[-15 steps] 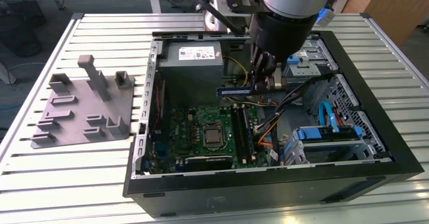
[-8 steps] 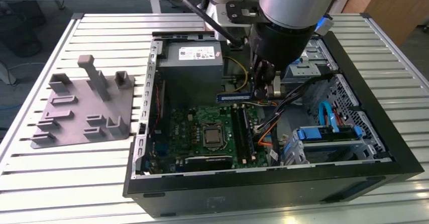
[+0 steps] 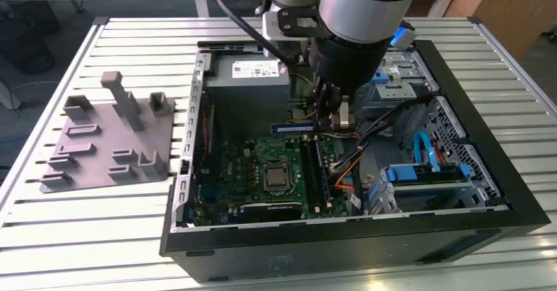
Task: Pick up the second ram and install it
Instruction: 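Pick up the second ram and move it above second insertion slot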
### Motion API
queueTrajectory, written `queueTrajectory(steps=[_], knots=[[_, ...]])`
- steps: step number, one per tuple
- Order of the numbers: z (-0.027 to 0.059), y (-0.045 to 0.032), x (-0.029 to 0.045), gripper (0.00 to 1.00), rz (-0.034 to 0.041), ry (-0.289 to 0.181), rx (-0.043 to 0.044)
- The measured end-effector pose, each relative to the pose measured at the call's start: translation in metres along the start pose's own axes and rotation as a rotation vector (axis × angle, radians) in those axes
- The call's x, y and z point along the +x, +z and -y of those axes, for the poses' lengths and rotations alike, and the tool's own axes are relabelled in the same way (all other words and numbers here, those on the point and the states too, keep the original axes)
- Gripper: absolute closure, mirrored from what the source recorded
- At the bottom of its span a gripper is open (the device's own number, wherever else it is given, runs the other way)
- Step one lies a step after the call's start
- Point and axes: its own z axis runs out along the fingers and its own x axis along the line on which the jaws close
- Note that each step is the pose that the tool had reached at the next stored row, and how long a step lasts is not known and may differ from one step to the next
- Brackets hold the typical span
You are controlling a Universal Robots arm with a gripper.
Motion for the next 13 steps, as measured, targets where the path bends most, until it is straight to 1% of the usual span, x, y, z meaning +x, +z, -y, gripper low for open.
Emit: queueTrajectory(steps=[6,7,8,13], knots=[[-0.0001,0.0099,-0.0020,0.86,0.0001,0.000,0.0000],[0.0001,0.0135,-0.0021,0.86,-0.0002,0.000,-0.0001],[0.0001,0.0152,-0.0022,0.86,-0.0003,0.000,0.0000],[-0.0002,0.0160,-0.0022,0.86,-0.0004,0.000,0.0000]])
